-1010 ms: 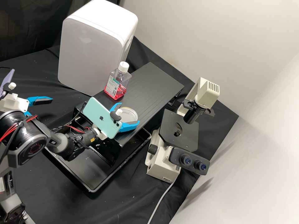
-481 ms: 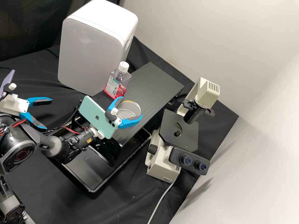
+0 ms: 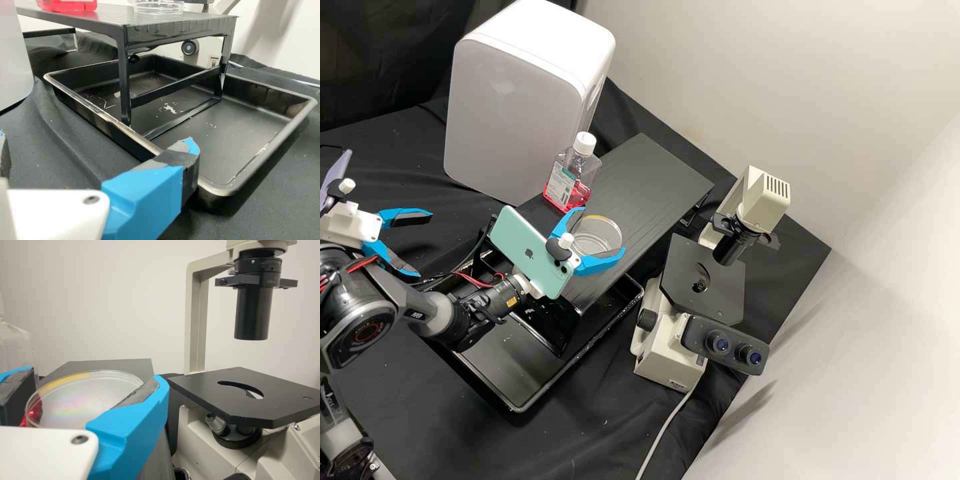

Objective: Remove the lid from the petri dish

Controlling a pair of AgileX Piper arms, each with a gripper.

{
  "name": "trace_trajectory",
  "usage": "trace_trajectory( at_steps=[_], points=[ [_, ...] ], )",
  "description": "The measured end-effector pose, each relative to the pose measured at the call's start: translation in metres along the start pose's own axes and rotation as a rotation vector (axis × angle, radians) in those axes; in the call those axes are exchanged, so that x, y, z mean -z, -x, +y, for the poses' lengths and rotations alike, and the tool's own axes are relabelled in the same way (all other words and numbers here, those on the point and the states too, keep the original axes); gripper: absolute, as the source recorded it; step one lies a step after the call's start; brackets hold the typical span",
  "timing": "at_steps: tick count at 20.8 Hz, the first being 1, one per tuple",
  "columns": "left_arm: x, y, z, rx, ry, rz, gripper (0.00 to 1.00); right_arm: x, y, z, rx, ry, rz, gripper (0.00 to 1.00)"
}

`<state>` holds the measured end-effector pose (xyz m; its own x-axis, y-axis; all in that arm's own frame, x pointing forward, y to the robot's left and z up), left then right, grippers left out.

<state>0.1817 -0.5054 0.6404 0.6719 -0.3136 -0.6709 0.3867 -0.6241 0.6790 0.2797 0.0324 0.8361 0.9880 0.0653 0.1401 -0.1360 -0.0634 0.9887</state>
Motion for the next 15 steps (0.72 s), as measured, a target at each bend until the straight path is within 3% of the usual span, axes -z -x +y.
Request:
trace_trajectory(
  at_steps=[3, 8, 13, 15],
  points=[
    [0.0, 0.0, 0.0, 0.0, 0.0, -0.001, 1.0, 0.004, 0.0, -0.003, 0.011, -0.003, 0.013, 0.0],
    [0.0, 0.0, 0.0002, -0.003, 0.005, 0.01, 1.0, 0.023, 0.003, -0.019, 0.07, -0.017, 0.081, 0.0],
    [0.003, -0.001, 0.0016, -0.016, 0.017, 0.037, 1.0, 0.034, 0.006, -0.031, 0.116, -0.02, 0.123, 0.0],
    [0.003, -0.001, 0.0016, -0.016, 0.017, 0.038, 1.0, 0.037, 0.006, -0.034, 0.125, -0.004, 0.133, 0.0]
  ],
)
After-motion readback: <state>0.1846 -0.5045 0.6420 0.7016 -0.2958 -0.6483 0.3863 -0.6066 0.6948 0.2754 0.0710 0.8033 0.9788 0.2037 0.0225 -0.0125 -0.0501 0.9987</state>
